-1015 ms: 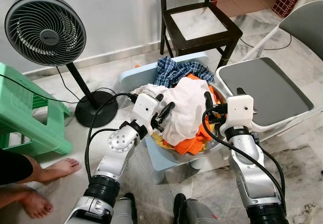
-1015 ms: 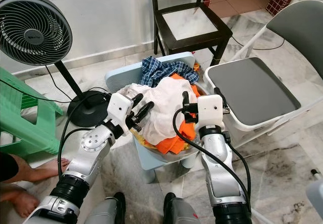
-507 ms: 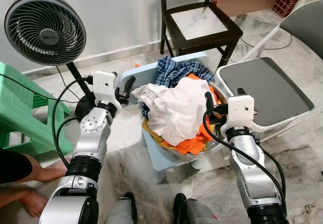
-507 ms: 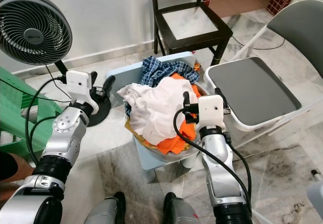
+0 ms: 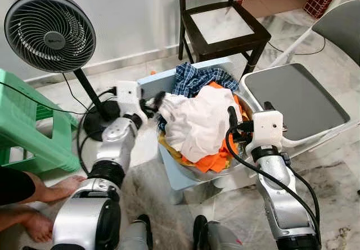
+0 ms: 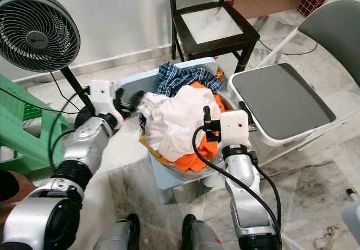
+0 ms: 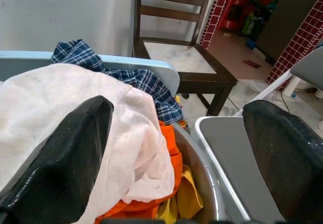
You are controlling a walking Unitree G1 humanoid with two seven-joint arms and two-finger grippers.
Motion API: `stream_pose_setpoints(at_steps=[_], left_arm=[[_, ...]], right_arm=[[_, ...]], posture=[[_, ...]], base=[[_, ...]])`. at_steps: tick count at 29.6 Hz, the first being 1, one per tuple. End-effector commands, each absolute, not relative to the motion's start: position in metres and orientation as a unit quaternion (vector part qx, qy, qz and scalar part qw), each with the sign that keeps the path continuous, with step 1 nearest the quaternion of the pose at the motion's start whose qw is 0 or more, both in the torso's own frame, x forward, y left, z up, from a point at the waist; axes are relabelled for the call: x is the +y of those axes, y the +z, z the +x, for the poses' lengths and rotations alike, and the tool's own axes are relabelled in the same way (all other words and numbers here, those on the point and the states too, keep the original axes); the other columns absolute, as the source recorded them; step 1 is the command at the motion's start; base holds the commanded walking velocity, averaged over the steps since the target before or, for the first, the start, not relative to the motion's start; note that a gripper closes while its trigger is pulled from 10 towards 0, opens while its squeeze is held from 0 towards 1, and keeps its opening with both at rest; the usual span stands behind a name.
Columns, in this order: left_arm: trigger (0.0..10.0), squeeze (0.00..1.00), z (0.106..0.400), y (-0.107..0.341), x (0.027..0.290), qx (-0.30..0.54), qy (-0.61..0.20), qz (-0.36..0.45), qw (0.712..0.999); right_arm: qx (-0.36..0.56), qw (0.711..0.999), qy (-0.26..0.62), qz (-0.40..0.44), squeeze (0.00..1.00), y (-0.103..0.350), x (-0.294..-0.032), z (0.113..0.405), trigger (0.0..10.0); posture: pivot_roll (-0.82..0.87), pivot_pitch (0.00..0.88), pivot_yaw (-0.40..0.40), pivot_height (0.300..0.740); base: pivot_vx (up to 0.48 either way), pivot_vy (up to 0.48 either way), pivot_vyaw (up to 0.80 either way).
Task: Hang hanger
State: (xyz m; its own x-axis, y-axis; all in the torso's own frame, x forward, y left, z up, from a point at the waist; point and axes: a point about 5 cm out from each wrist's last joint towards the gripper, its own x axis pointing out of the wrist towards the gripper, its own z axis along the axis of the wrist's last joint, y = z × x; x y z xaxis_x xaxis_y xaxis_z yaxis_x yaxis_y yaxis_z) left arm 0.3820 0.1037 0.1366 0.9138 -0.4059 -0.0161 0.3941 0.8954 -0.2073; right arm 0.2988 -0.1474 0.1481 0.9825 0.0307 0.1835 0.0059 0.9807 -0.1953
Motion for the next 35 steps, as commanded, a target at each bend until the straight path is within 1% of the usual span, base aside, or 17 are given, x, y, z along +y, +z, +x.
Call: stream_pose_setpoints(at_steps=[1, 5, 9, 10, 19, 21, 31, 35], left_arm=[[10.0, 0.00, 0.379, 0.128, 0.099, 0.055, -0.221, -0.102, 0.968], [10.0, 0.00, 0.375, 0.122, 0.078, 0.081, -0.260, -0.111, 0.956], [10.0, 0.00, 0.373, 0.119, 0.071, 0.093, -0.275, -0.112, 0.950], [0.0, 0.00, 0.372, 0.117, 0.067, 0.098, -0.282, -0.119, 0.947], [0.0, 0.00, 0.366, 0.108, 0.064, 0.106, -0.298, -0.121, 0.941], [0.0, 0.00, 0.362, 0.104, 0.063, 0.111, -0.313, -0.130, 0.934], [0.0, 0.00, 0.359, 0.099, 0.064, 0.115, -0.320, -0.133, 0.931], [0.0, 0.00, 0.356, 0.100, 0.057, 0.109, -0.343, -0.130, 0.924]], right_arm=[[-0.087, 0.991, -0.001, -0.098, 0.00, 0.146, -0.150, 0.295, 10.0], [-0.087, 0.991, -0.004, -0.099, 0.00, 0.147, -0.151, 0.294, 10.0], [-0.086, 0.991, -0.004, -0.099, 0.00, 0.146, -0.150, 0.293, 10.0], [-0.085, 0.991, -0.005, -0.099, 0.00, 0.146, -0.150, 0.293, 10.0], [-0.085, 0.991, -0.004, -0.101, 0.00, 0.146, -0.149, 0.294, 10.0], [-0.084, 0.991, -0.002, -0.100, 0.00, 0.146, -0.147, 0.295, 10.0], [-0.085, 0.991, 0.002, -0.100, 0.00, 0.147, -0.147, 0.298, 10.0], [-0.085, 0.991, 0.002, -0.101, 0.00, 0.147, -0.147, 0.298, 10.0]], posture=[[0.05, 0.285, -0.023, 0.740], [0.04, 0.290, -0.021, 0.740], [0.04, 0.288, -0.019, 0.740], [0.04, 0.287, -0.019, 0.740], [0.05, 0.278, -0.020, 0.740], [0.05, 0.276, -0.020, 0.740], [0.06, 0.276, -0.026, 0.740], [0.06, 0.273, -0.026, 0.740]], base=[[0.000, 0.000, 0.00], [0.000, 0.000, 0.00], [0.000, 0.000, 0.00], [0.000, 0.000, 0.00], [0.000, 0.000, 0.00], [0.000, 0.000, 0.00], [0.000, 0.000, 0.00], [0.000, 0.000, 0.00]])
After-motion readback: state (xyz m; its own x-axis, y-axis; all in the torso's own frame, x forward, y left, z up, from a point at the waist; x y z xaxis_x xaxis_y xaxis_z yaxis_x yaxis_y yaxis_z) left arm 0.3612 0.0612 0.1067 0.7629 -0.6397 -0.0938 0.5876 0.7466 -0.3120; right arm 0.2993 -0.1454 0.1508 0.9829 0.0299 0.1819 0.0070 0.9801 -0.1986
